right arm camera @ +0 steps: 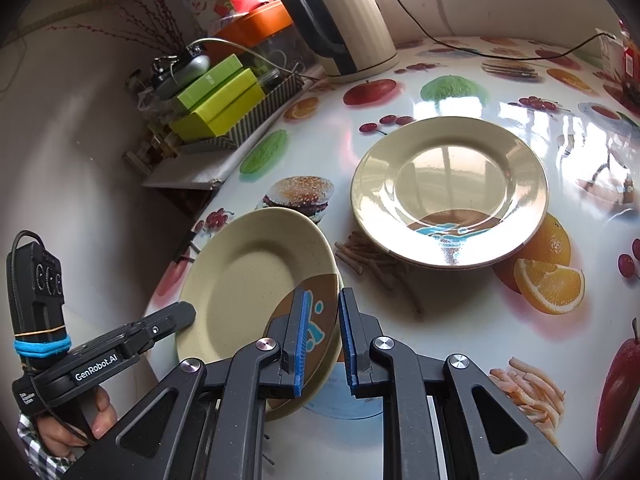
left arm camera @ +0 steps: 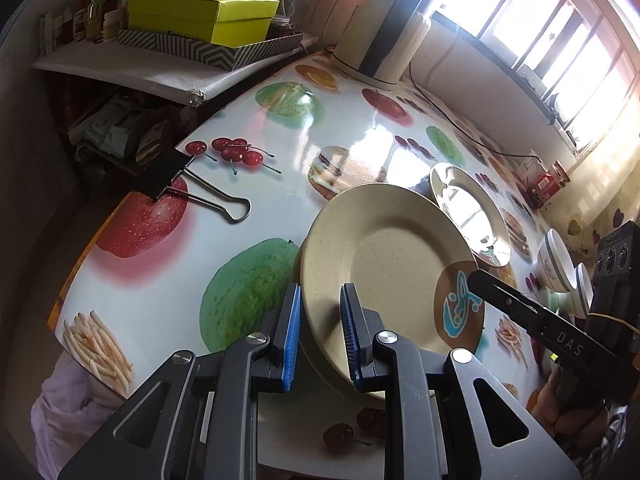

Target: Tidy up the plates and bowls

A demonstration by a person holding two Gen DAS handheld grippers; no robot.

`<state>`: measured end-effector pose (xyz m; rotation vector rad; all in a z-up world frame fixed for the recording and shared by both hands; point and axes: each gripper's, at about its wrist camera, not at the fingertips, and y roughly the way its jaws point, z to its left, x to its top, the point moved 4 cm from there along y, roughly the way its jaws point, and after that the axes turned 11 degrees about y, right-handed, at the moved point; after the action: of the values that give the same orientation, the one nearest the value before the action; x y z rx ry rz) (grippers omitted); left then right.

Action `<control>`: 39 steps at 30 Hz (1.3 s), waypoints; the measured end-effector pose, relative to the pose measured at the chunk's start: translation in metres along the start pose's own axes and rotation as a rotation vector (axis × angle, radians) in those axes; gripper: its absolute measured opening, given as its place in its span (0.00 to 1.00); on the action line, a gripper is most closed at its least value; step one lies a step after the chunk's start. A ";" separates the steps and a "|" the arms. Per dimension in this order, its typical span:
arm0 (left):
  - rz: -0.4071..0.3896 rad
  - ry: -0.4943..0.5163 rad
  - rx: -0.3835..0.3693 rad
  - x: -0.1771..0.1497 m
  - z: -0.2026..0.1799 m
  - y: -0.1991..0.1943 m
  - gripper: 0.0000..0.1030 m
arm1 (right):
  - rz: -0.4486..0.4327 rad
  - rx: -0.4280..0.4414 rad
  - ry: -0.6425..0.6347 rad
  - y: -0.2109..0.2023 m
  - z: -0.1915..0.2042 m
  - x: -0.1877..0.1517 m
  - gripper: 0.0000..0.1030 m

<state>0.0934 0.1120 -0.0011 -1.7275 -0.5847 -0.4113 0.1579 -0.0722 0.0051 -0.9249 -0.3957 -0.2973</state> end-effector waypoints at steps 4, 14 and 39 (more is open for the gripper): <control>0.000 0.003 0.007 -0.002 0.000 0.000 0.20 | 0.004 -0.002 0.001 0.001 0.000 -0.005 0.15; 0.001 0.011 0.019 -0.004 0.000 -0.001 0.20 | 0.006 -0.006 0.002 0.002 -0.001 -0.008 0.15; 0.009 0.039 0.068 0.000 -0.006 -0.002 0.20 | -0.011 -0.033 -0.016 -0.002 -0.002 -0.009 0.22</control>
<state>0.0921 0.1062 0.0019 -1.6532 -0.5563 -0.4136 0.1496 -0.0739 0.0015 -0.9581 -0.4114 -0.3079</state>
